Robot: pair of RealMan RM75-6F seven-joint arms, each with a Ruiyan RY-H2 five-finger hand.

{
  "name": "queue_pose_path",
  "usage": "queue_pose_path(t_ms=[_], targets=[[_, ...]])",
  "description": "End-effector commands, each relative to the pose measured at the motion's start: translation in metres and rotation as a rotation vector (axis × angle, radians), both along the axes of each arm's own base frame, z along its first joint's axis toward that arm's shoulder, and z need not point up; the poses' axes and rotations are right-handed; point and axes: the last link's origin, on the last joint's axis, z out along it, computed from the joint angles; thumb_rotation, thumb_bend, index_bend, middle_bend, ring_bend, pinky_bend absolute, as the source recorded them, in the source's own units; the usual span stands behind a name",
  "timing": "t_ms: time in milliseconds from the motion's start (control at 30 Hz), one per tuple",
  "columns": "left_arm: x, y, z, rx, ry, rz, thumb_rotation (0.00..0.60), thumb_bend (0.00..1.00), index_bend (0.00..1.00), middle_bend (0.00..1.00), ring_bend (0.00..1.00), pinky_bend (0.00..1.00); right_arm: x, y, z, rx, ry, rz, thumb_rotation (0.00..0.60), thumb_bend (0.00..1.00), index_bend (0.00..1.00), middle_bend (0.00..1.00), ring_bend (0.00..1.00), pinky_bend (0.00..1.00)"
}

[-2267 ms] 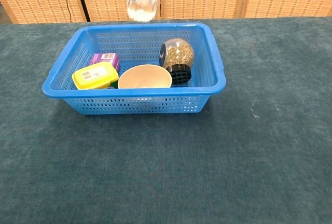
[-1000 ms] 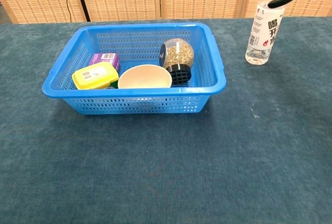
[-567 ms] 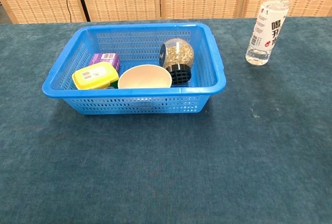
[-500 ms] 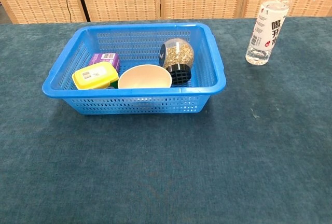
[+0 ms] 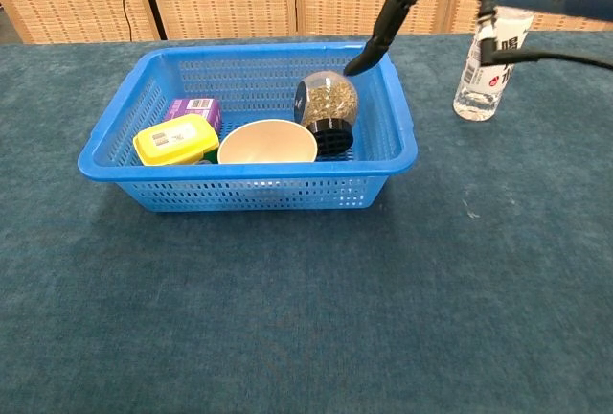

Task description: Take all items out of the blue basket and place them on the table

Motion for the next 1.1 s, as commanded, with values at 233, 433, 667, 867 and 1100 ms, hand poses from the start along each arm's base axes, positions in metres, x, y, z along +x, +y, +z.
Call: queue_pose_path(t_ms=[233, 433, 667, 867, 1100], targets=[[-0.001, 0.000, 0.003, 0.007, -0.006, 0.000, 0.600, 0.06, 0.00, 0.00, 0.00, 0.00, 0.005, -0.010, -0.064, 0.005, 0.130, -0.063, 0.600, 0.00, 0.01, 0.00, 0.00, 0.00], [-0.002, 0.000, 0.004, 0.008, -0.009, 0.001, 0.600, 0.06, 0.00, 0.00, 0.00, 0.00, -0.006, -0.022, -0.072, 0.003, 0.190, -0.094, 0.600, 0.00, 0.02, 0.00, 0.00, 0.03], [-0.003, 0.003, 0.003, 0.003, -0.008, 0.010, 0.600, 0.06, 0.00, 0.00, 0.00, 0.00, -0.016, -0.027, -0.077, 0.014, 0.294, -0.069, 0.600, 0.00, 0.03, 0.00, 0.00, 0.09], [-0.003, 0.005, 0.002, -0.002, -0.004, 0.014, 0.600, 0.06, 0.00, 0.00, 0.00, 0.00, -0.018, -0.030, -0.080, -0.003, 0.358, -0.044, 0.600, 0.00, 0.04, 0.00, 0.00, 0.15], [-0.004, 0.005, 0.002, -0.003, -0.007, 0.020, 0.600, 0.06, 0.00, 0.00, 0.00, 0.00, -0.021, -0.038, -0.086, -0.064, 0.424, -0.012, 0.600, 0.00, 0.06, 0.03, 0.01, 0.20]])
